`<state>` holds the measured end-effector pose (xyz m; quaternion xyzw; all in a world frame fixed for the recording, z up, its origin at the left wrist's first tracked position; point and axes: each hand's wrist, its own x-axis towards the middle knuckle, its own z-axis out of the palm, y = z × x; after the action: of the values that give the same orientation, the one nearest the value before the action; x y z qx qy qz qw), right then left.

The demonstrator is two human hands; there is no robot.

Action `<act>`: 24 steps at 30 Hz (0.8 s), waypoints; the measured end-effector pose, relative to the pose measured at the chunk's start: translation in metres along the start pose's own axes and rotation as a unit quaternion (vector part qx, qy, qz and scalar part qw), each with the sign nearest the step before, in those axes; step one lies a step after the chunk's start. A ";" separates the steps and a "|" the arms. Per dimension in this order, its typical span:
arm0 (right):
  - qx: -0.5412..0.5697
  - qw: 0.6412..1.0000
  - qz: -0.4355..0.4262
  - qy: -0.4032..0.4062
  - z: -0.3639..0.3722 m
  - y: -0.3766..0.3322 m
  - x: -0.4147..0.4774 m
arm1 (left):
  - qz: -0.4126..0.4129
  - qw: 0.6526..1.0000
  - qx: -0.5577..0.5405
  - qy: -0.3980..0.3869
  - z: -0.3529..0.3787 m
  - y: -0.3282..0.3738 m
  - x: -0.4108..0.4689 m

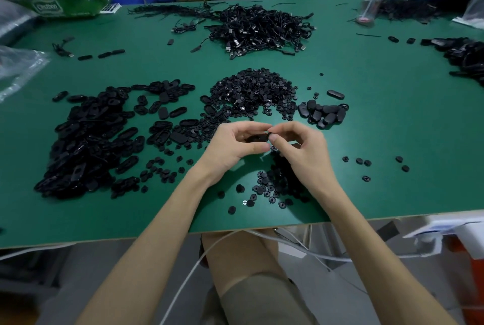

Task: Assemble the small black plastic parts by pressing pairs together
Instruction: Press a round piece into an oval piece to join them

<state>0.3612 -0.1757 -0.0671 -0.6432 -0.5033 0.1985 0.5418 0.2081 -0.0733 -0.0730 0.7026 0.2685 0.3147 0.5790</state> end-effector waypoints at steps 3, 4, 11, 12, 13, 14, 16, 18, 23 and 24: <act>0.013 1.000 0.008 -0.006 0.000 0.001 0.000 | 0.025 0.998 0.054 0.019 0.005 0.000 -0.001; 0.021 1.000 0.010 -0.008 0.000 0.002 0.000 | 0.031 0.997 0.068 0.024 0.005 0.000 -0.002; 0.042 0.999 0.011 0.000 0.001 0.004 0.000 | 0.041 0.996 0.080 0.018 0.004 -0.002 -0.003; 0.045 0.999 0.013 0.007 0.001 0.004 0.000 | 0.036 0.996 0.074 0.016 0.004 -0.002 -0.003; 0.048 0.999 0.015 0.013 0.001 0.004 0.000 | 0.030 0.997 0.064 0.015 0.004 -0.001 -0.003; 0.050 0.998 0.016 0.018 0.001 0.005 0.001 | 0.025 0.998 0.049 0.016 0.004 0.000 -0.004; 0.049 0.998 0.014 0.024 0.000 0.005 0.001 | 0.021 0.999 0.033 0.023 0.004 0.000 -0.004; 0.043 0.999 0.007 0.025 -0.001 0.005 0.000 | 0.021 0.998 0.047 0.032 0.005 0.000 -0.004; 0.046 0.999 -0.012 0.025 -0.001 0.004 0.000 | 0.017 0.997 0.073 0.000 0.007 0.001 -0.005; 0.051 0.998 -0.013 0.027 -0.001 0.004 0.000 | 0.021 0.997 0.077 -0.007 0.007 0.002 -0.005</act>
<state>0.3638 -0.1762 -0.0705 -0.6127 -0.4865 0.1996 0.5900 0.2100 -0.0818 -0.0727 0.7527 0.2727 0.3007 0.5184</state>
